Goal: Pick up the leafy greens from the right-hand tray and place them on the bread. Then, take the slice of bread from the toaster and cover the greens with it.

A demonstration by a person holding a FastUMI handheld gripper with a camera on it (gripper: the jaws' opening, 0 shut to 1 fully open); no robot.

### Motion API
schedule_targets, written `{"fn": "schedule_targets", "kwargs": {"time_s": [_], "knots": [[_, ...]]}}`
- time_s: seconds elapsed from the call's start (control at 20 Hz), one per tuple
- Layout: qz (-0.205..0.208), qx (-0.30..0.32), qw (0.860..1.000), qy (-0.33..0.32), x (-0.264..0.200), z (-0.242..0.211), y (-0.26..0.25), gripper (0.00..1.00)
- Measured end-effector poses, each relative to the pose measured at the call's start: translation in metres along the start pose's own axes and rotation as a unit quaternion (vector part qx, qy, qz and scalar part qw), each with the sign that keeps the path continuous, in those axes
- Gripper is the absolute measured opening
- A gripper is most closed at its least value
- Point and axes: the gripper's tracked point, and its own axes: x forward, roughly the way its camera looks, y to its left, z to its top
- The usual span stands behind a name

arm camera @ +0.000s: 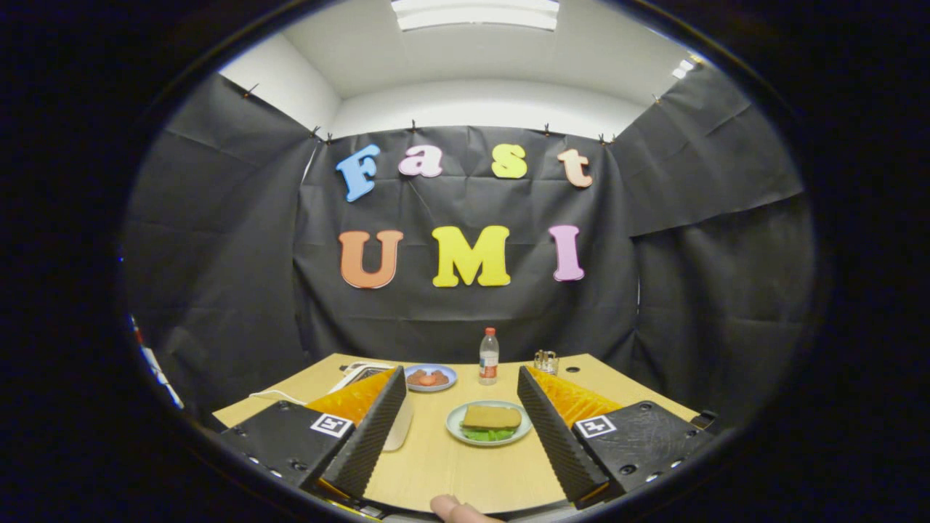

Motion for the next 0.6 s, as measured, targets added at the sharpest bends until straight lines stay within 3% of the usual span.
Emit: {"fn": "schedule_targets", "kwargs": {"time_s": [0.6], "knots": [[-0.003, 0.013, 1.000, 0.013, 0.0035, -0.0090, -0.0104, 0.95]]}}
